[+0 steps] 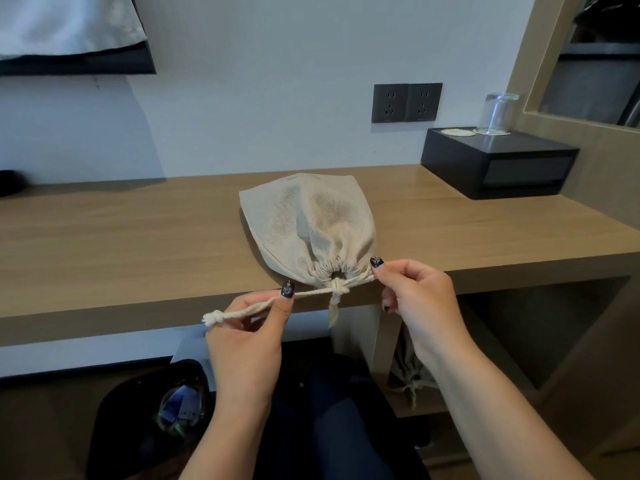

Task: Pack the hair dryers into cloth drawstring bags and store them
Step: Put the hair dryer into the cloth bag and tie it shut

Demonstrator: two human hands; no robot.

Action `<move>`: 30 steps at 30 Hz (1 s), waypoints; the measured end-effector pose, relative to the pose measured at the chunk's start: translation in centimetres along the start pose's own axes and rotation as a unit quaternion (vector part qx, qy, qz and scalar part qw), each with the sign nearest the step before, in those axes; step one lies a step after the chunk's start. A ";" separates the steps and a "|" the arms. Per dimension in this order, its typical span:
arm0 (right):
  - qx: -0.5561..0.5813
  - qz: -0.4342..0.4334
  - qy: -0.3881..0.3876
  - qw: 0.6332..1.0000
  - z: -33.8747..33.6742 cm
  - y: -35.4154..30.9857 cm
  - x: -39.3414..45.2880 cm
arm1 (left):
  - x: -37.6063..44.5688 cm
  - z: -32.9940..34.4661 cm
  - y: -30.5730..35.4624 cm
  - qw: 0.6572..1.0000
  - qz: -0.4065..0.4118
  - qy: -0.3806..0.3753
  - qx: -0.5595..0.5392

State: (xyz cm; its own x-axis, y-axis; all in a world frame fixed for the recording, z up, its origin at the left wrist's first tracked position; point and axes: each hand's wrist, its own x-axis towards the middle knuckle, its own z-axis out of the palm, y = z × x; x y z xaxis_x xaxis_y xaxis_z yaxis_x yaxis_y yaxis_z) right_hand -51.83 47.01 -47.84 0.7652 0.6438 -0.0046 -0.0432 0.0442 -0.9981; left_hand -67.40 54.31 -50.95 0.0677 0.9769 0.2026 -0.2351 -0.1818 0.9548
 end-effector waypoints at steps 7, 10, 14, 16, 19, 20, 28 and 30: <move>-0.054 -0.053 0.023 0.997 0.9 -3.7 3.5 | 4.9 3.1 2.0 0.992 0.038 -0.022 0.118; -0.056 0.013 -0.005 0.998 3.1 -3.9 6.4 | 7.4 5.3 2.2 0.986 -0.008 -0.003 0.167; -0.001 0.071 -0.037 0.997 5.2 -3.1 8.2 | 10.5 6.7 0.9 0.990 -0.109 -0.031 0.089; 0.025 0.072 -0.066 0.995 6.2 -3.1 8.4 | 11.3 6.5 0.0 0.989 -0.133 -0.038 0.058; 0.015 0.043 -0.079 0.996 7.7 -2.3 8.4 | 11.2 5.8 -0.3 0.990 -0.122 -0.054 0.048; 0.002 0.028 -0.072 0.997 8.1 -1.9 8.4 | 11.0 5.6 -0.1 0.991 -0.116 -0.065 0.036; 0.018 -0.031 -0.083 0.996 7.0 -1.8 6.9 | 10.8 5.2 -0.2 0.991 -0.056 -0.082 -0.088; 0.053 -0.032 -0.085 0.994 6.4 -2.0 5.9 | 10.1 5.0 -0.1 0.993 -0.012 -0.089 -0.071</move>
State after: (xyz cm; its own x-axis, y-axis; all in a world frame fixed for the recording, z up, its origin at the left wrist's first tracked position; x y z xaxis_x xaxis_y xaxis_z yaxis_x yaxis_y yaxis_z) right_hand -51.39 55.62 -45.49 0.6489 0.7569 0.0774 -0.0735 0.1637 -0.9838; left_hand -61.84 63.60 -47.90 0.2423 0.9430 0.2281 -0.3658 -0.1289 0.9217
